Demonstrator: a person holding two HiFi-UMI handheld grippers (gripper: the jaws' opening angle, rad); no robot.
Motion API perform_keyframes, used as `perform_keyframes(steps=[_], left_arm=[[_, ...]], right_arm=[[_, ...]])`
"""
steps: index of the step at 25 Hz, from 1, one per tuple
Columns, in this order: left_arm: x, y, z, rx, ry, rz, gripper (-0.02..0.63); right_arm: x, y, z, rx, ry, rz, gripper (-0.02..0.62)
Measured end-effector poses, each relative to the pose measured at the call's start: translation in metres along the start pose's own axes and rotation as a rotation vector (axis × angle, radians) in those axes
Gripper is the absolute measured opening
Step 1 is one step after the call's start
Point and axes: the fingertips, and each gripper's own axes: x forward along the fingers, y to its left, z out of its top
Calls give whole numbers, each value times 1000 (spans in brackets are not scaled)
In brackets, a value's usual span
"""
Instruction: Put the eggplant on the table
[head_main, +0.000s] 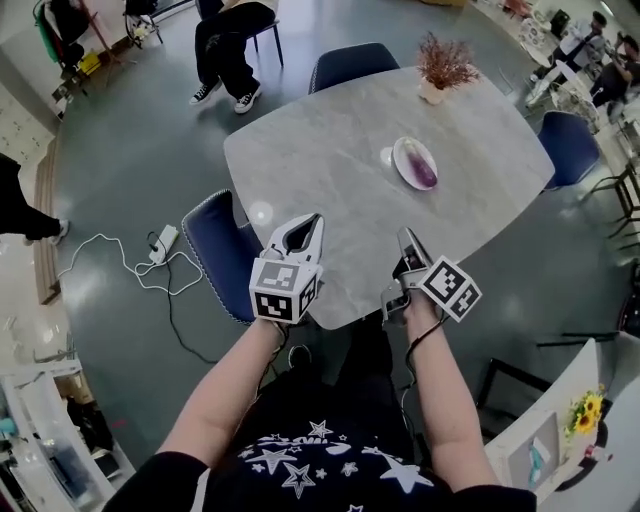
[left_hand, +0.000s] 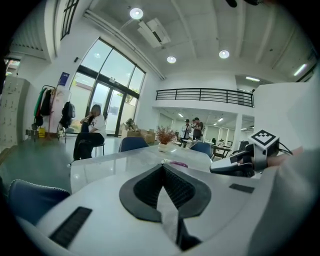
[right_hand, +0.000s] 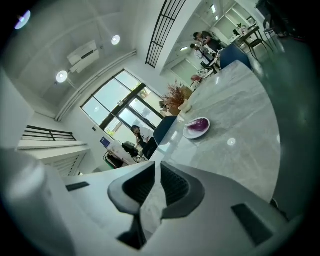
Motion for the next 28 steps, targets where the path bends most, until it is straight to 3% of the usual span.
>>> perform_keyframes(steps=[6, 13, 19, 28], left_arm=[[-15, -29, -13, 0, 22, -82, 6], [-22, -81, -24, 25, 37, -147, 6], [-36, -112, -15, 48, 27, -136, 6], [-68, -143, -20, 78, 27, -115, 6]], right_arm=[[-48, 8, -11, 15, -65, -32, 14], [-84, 15, -20, -33, -44, -14, 5], [-110, 24, -22, -114, 7, 26, 5], [-152, 31, -35, -144, 19, 74, 5]])
